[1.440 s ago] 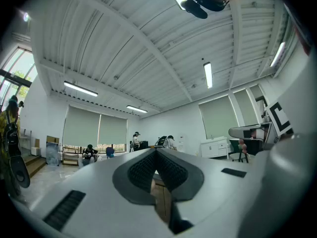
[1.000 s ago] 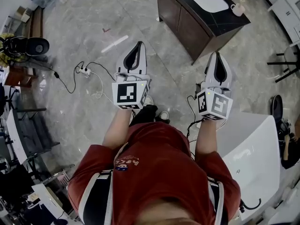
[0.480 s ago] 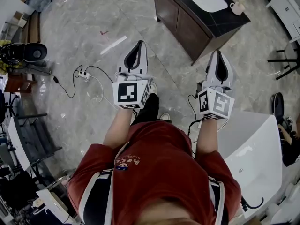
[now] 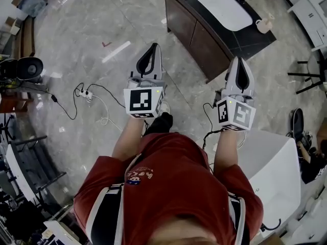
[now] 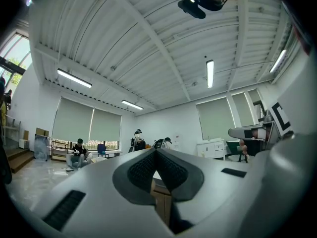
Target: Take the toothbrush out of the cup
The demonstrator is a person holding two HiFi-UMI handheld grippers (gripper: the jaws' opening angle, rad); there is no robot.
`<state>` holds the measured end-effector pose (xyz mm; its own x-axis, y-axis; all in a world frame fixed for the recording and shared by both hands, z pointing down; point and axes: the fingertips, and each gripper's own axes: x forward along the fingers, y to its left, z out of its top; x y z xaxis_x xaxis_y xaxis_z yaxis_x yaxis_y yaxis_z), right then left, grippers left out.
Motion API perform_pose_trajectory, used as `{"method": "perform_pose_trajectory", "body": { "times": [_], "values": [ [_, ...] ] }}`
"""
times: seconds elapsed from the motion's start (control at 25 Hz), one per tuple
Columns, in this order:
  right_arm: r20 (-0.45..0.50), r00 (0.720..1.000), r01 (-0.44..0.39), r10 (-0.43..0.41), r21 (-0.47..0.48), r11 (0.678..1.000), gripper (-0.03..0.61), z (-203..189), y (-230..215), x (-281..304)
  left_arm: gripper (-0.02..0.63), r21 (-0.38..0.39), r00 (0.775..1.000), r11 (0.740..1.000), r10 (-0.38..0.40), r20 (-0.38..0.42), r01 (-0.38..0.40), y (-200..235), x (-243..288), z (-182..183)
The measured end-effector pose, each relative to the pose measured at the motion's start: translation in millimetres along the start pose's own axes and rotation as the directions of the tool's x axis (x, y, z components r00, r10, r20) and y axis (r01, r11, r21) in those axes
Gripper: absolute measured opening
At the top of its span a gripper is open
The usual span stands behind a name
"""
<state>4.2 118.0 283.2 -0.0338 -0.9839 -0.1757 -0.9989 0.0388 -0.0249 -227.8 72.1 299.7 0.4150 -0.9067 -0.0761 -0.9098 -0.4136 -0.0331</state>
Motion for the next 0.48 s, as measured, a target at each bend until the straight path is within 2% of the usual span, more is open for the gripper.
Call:
{"method": "perform_pose_trajectory", "body": {
  "times": [0.24, 0.48],
  "values": [
    [-0.022, 0.999, 0.031, -0.031, 0.005, 1.0, 0.009, -20, 3, 71, 0.005, -0.015, 1.0, 1.0, -0.006, 0.003, 0.006, 46, 67, -6],
    [-0.02, 0.999, 0.047, -0.047, 0.006, 0.999, 0.009, -27, 8, 125, 0.005, -0.016, 1.0, 1.0, -0.023, -0.004, 0.023, 72, 117, -14]
  ]
}}
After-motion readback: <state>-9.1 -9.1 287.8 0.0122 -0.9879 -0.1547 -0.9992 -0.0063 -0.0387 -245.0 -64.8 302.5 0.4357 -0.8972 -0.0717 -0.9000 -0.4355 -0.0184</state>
